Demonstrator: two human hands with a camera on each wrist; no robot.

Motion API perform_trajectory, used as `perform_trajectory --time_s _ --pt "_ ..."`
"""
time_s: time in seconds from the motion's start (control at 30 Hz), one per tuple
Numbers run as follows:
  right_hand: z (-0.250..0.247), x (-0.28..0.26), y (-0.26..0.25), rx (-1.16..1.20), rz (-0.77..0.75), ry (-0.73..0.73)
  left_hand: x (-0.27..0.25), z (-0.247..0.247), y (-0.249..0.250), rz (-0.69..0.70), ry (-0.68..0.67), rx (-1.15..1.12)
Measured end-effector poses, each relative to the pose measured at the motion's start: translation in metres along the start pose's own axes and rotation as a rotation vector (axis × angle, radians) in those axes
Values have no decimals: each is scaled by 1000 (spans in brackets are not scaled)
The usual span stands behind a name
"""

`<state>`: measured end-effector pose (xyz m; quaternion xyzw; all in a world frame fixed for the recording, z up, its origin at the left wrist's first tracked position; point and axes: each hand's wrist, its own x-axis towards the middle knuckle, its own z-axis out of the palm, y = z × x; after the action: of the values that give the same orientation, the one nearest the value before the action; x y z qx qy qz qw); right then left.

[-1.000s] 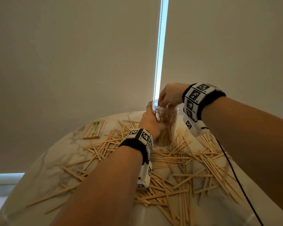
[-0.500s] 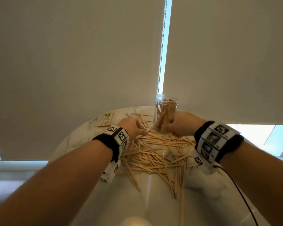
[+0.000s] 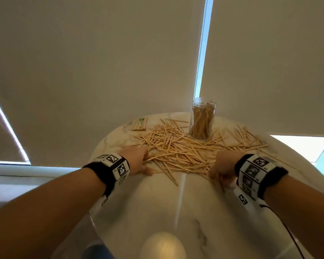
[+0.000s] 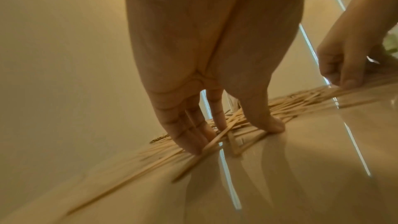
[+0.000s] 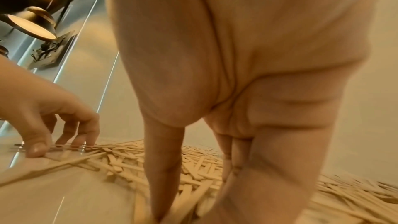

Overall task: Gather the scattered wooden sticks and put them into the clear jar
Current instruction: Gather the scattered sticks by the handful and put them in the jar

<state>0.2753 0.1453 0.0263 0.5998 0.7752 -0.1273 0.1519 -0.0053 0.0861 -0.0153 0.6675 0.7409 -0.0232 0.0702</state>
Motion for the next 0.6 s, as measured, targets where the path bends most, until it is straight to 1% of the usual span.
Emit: perform_trajectory --time_s 0.1,0.2,0.23,0.27,0.33,0.4,0.5,0.6 --pt "2 -8 -4 20 18 38 3 2 5 -6 12 2" --pt "3 -18 -13 -87 41 43 6 -1 8 -6 98 57" --pt "3 -19 -15 -60 45 36 9 -1 7 4 111 74" --pt "2 -21 -17 7 44 5 11 -2 6 18 97 88" --pt "1 -24 -20 105 29 -31 16 -3 9 50 21 107" --pt "1 -26 -21 115 11 9 17 -3 18 58 -31 99" --pt "6 -24 -21 88 10 24 15 -1 33 94 13 90" --pt "8 -25 -21 89 14 26 16 9 43 167 86 114"
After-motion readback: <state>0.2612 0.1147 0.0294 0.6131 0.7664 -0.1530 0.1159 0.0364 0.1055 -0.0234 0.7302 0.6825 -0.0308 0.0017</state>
